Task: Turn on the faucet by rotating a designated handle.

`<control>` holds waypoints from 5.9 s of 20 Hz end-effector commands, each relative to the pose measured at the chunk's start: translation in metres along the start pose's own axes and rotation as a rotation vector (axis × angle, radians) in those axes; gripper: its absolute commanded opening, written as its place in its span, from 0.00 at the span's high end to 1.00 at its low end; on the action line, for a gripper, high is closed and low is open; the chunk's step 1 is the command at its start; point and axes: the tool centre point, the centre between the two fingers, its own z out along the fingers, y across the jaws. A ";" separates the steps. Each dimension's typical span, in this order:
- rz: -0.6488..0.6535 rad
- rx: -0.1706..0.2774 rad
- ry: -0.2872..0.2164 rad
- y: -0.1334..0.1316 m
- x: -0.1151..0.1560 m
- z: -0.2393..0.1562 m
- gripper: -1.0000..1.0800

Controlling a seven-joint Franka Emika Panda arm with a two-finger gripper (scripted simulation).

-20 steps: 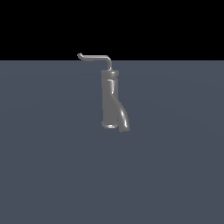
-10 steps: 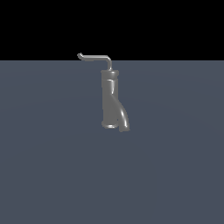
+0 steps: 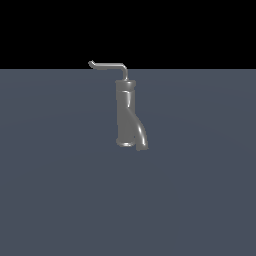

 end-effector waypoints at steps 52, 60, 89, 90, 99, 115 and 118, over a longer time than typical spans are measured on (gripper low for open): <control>1.107 -0.076 0.021 -0.143 0.209 0.208 1.00; 1.108 -0.076 0.021 -0.142 0.204 0.208 1.00; 1.104 -0.072 0.024 -0.115 0.141 0.205 1.00; 1.105 -0.073 0.024 -0.112 0.139 0.205 1.00; 1.107 -0.074 0.023 -0.078 0.124 0.202 1.00; 1.099 -0.074 0.023 -0.023 0.121 0.198 1.00; 1.102 -0.075 0.022 -0.005 0.128 0.197 1.00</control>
